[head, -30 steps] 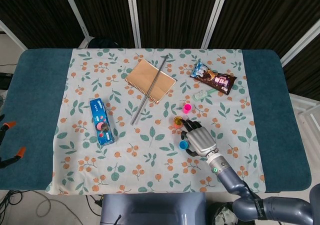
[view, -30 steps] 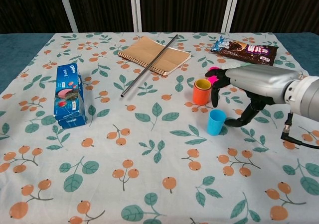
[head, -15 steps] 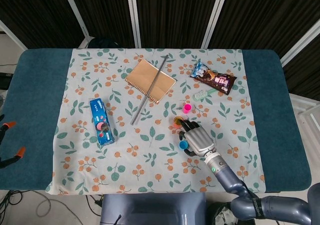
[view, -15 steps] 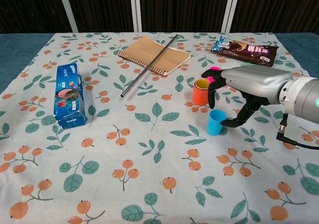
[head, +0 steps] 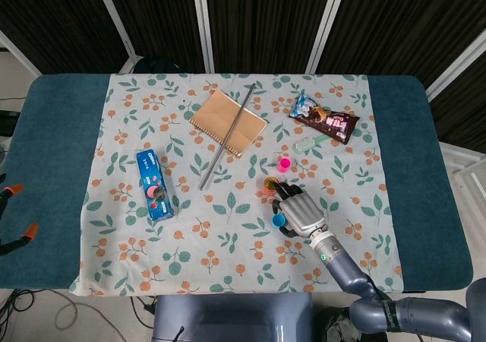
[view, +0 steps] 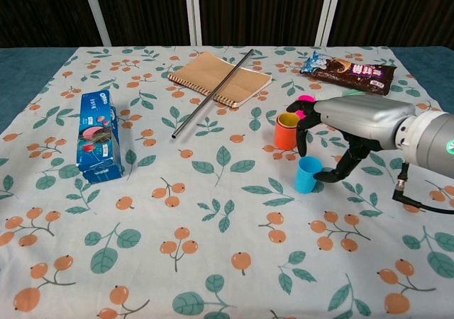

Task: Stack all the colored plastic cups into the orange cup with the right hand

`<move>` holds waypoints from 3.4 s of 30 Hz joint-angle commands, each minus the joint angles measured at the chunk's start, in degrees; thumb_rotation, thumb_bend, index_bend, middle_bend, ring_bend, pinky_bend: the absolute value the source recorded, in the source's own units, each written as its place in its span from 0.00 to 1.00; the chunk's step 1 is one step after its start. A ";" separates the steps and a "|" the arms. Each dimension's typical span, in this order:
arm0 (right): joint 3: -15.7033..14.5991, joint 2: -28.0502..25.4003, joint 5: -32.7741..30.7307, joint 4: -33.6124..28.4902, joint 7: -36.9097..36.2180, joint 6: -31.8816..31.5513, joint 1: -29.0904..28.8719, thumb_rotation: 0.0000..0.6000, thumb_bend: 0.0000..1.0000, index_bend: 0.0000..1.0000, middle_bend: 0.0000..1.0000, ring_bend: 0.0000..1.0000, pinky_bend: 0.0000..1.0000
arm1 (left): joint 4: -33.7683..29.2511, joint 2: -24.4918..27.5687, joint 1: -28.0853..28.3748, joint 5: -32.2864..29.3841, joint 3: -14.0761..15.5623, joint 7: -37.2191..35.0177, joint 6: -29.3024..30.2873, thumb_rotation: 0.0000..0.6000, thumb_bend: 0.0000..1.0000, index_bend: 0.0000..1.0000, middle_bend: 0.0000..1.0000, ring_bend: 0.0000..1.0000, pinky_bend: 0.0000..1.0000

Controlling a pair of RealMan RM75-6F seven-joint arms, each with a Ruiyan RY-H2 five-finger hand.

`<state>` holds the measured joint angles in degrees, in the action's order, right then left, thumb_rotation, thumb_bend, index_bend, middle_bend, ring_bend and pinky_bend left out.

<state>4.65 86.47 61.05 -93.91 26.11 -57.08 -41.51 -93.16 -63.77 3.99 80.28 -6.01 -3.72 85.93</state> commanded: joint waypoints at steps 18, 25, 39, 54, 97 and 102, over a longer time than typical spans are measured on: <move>2.18 -2.37 0.01 -2.88 0.68 -0.01 -0.64 1.00 0.36 0.53 0.00 0.11 0.19 | -0.13 0.07 0.01 -0.02 -0.01 -0.09 -0.05 1.00 0.24 0.21 0.01 0.00 0.00; 5.66 -4.87 -2.89 -4.57 2.25 0.47 -2.67 1.00 0.36 0.53 0.00 0.11 0.19 | -0.21 0.14 0.00 -0.02 -0.06 -0.31 -0.02 1.00 0.24 0.21 0.01 0.00 0.00; 10.66 -7.54 -14.74 -3.24 6.11 3.53 -8.66 1.00 0.36 0.53 0.00 0.11 0.19 | -0.20 0.15 0.02 -0.03 -0.03 -0.25 -0.09 1.00 0.24 0.21 0.01 0.00 0.00; 10.07 -4.95 -19.02 1.65 5.56 4.28 -11.27 1.00 0.36 0.53 0.00 0.11 0.19 | -0.14 0.25 0.04 -0.39 -0.17 -0.52 -0.27 1.00 0.24 0.21 0.01 0.00 0.00; 8.64 -0.26 -22.72 12.20 4.80 5.31 -14.48 1.00 0.35 0.34 0.00 0.10 0.19 | -0.06 0.27 -0.04 -0.49 -0.31 -0.46 -0.05 1.00 0.24 0.22 0.01 0.00 0.00; 8.18 0.82 -22.38 15.94 4.46 6.87 -14.94 1.00 0.35 0.35 0.00 0.10 0.19 | 0.06 0.21 0.00 -0.75 -0.37 -0.28 -0.19 1.00 0.24 0.22 0.01 0.00 0.00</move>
<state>13.00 86.83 38.56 -78.83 30.75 -50.79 -56.22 -93.11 -63.56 3.99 79.53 -6.38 -4.00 85.75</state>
